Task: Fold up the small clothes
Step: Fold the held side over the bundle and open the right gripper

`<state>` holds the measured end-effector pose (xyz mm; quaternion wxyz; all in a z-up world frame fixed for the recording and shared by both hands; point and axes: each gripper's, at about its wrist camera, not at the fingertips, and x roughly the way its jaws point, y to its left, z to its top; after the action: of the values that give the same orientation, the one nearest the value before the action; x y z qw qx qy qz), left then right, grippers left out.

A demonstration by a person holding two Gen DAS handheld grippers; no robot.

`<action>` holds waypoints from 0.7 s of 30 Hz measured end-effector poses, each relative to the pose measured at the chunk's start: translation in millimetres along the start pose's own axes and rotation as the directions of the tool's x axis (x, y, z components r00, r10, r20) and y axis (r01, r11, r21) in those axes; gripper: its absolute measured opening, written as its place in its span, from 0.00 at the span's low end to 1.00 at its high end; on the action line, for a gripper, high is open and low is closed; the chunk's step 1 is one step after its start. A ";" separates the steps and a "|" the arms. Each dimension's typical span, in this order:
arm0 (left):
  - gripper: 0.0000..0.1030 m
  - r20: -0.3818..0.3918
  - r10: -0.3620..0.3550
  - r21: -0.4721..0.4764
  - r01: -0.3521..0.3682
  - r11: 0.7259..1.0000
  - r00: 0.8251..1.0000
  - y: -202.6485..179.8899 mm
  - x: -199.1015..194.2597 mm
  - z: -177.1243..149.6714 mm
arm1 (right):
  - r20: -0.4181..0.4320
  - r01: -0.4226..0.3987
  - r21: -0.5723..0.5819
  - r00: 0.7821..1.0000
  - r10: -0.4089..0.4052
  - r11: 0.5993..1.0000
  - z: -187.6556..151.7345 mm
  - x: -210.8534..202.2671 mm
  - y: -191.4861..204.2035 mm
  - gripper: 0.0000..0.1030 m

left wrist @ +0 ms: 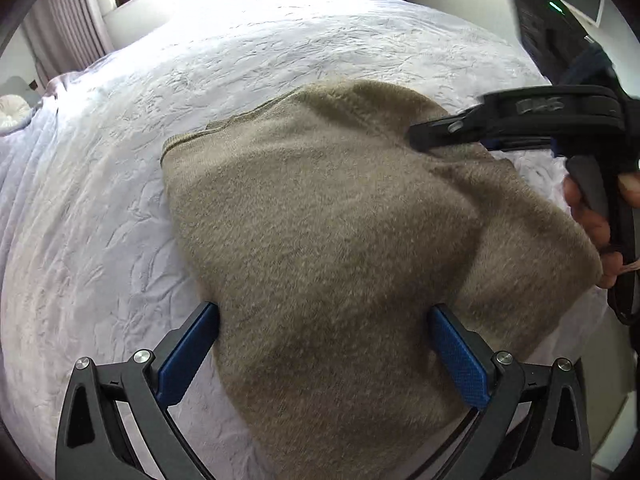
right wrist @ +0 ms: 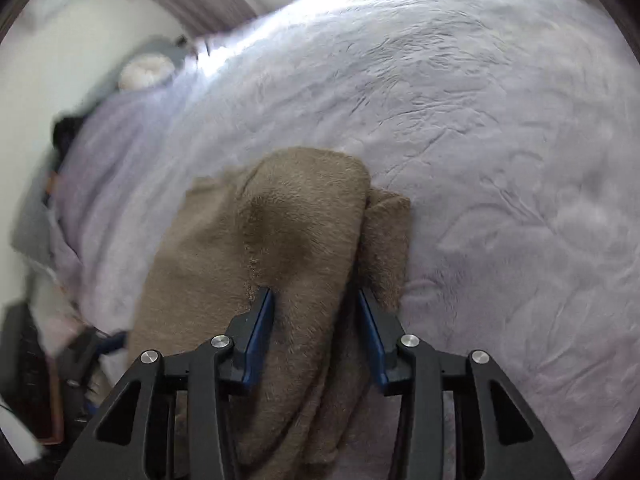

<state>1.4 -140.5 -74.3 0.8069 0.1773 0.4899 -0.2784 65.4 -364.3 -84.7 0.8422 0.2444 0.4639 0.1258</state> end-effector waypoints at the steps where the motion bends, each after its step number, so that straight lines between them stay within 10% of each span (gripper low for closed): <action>1: 1.00 -0.007 -0.022 -0.027 0.022 0.999 1.000 7.5 -3.4 -1.8 | 0.033 -0.017 0.017 0.999 0.016 1.000 -4.6 -12.4 -2.3 0.52; 8: 1.00 0.025 -0.153 -0.224 0.155 0.962 0.988 55.2 -24.8 -17.3 | 0.139 -0.039 -0.168 0.988 0.063 0.985 -60.2 -84.1 49.0 0.60; 12: 1.00 0.014 -0.141 -0.177 0.142 0.974 0.990 48.5 -29.3 -31.4 | 0.130 0.047 -0.337 0.992 -0.003 0.940 -94.3 -77.2 94.0 0.59; 15: 1.00 -0.006 -0.088 -0.141 0.086 0.986 0.996 45.6 -25.0 -40.7 | 0.045 0.074 -0.411 0.997 -0.061 0.909 -116.2 -56.7 98.0 0.18; 21: 1.00 -0.082 -0.177 -0.242 0.153 0.958 0.981 79.4 12.6 -60.5 | -0.033 0.065 -0.321 0.996 -0.080 0.945 -147.7 -36.7 56.0 0.12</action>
<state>13.6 -48.1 -112.1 0.7697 0.0535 0.5733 -0.2756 -78.1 -289.3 -95.2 0.8639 0.0849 0.4650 0.1738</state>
